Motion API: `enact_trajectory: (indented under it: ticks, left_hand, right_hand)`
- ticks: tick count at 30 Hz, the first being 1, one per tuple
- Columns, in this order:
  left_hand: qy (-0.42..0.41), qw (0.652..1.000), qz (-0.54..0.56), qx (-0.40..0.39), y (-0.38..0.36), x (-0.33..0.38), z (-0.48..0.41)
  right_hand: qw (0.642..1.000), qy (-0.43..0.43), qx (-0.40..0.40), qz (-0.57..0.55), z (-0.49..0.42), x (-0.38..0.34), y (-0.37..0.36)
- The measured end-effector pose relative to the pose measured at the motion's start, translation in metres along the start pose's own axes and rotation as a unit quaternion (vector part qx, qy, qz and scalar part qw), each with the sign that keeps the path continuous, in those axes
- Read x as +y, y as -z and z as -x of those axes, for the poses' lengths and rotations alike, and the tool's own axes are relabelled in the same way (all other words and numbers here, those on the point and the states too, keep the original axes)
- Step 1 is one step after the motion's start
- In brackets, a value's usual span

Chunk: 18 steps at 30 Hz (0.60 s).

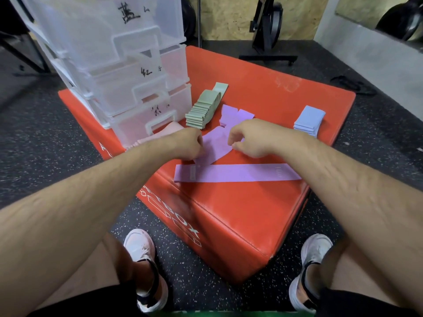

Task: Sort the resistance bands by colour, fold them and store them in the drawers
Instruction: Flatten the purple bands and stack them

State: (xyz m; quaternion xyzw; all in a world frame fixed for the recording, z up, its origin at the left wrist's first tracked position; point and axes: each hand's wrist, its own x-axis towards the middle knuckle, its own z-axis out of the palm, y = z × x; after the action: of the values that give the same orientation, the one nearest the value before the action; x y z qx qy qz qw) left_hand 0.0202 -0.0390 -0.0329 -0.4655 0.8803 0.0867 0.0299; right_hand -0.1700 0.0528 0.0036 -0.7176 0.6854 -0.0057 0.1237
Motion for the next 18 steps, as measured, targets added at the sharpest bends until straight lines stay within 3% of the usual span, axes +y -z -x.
enact_trajectory:
  ticks: [5, 8, 13, 18]
  left_hand:
    - [0.002, 0.995, 0.093, 0.045, 0.003, -0.004, -0.006]
    - [0.012, 0.976, 0.207, 0.063, 0.003, -0.002, -0.003]
    - [0.021, 0.867, 0.494, 0.063, 0.011, 0.009, 0.004]
    - [0.021, 0.823, 0.563, 0.076, 0.027, 0.018, 0.006]
  right_hand:
    - [1.000, 0.000, -0.012, -0.006, -0.005, 0.002, 0.002]
    - [1.000, -0.003, -0.013, -0.021, -0.005, -0.002, 0.000]
    - [0.996, -0.014, 0.019, -0.089, 0.001, -0.012, 0.002]
    - [0.981, -0.028, 0.043, -0.187, 0.005, -0.021, 0.009]
